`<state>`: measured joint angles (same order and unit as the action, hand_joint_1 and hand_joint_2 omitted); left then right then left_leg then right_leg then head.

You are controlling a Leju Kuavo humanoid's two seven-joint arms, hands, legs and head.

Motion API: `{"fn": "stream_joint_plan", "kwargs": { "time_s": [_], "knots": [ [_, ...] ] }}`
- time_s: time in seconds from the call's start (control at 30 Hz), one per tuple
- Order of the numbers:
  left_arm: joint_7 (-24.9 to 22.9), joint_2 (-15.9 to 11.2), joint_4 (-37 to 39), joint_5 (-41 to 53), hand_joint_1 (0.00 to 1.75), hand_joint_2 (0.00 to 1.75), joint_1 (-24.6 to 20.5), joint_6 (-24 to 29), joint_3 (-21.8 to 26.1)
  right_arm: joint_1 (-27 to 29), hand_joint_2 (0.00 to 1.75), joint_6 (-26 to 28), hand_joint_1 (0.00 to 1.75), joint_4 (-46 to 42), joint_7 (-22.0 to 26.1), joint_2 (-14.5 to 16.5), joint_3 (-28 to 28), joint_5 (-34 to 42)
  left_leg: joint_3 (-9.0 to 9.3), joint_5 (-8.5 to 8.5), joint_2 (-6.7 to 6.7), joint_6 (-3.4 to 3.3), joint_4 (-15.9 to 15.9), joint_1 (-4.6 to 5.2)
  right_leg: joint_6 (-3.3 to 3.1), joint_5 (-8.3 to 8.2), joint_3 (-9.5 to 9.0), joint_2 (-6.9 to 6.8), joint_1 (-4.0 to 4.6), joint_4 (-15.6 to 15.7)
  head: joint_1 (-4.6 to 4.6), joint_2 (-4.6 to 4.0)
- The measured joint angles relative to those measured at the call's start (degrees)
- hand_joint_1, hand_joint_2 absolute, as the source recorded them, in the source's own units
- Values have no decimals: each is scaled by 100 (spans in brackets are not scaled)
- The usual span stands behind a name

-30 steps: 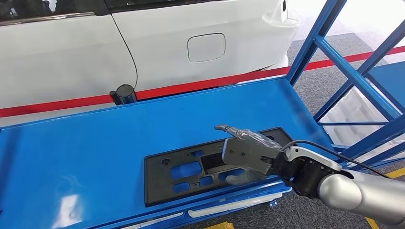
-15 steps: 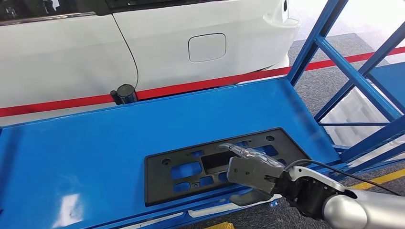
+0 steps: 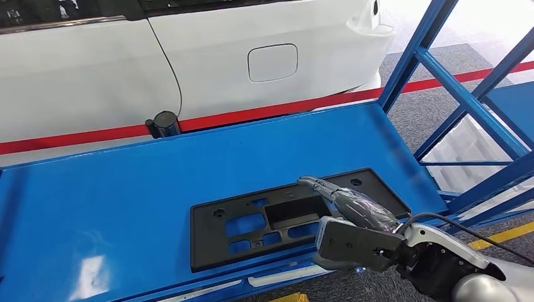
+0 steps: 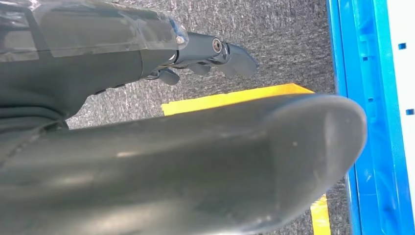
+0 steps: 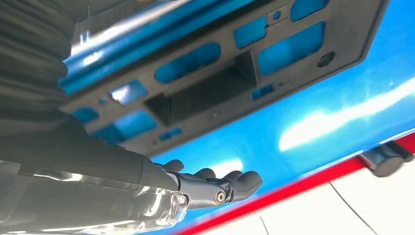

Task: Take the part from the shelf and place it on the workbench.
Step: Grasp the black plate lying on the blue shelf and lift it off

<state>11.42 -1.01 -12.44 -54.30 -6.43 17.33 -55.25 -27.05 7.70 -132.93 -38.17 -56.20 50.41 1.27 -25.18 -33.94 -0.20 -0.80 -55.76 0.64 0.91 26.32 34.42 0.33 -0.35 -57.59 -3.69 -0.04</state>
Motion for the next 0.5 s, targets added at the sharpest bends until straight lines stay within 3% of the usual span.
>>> {"fn": "stream_joint_plan", "kwargs": {
  "time_s": [0.23,0.5],
  "knots": [
    [84,8,0,-121,0,0,0,0,0,-13,175,-1632,0,-120,-63,146,-373,-1220,1,0,17,0,0,0,0,0,0,1,0,0,2,0],
    [74,5,0,-221,0,0,1,11,0,27,175,-2776,0,-117,-74,54,-902,-829,4,0,22,0,0,1,0,0,0,5,0,0,1,0]
  ]
}}
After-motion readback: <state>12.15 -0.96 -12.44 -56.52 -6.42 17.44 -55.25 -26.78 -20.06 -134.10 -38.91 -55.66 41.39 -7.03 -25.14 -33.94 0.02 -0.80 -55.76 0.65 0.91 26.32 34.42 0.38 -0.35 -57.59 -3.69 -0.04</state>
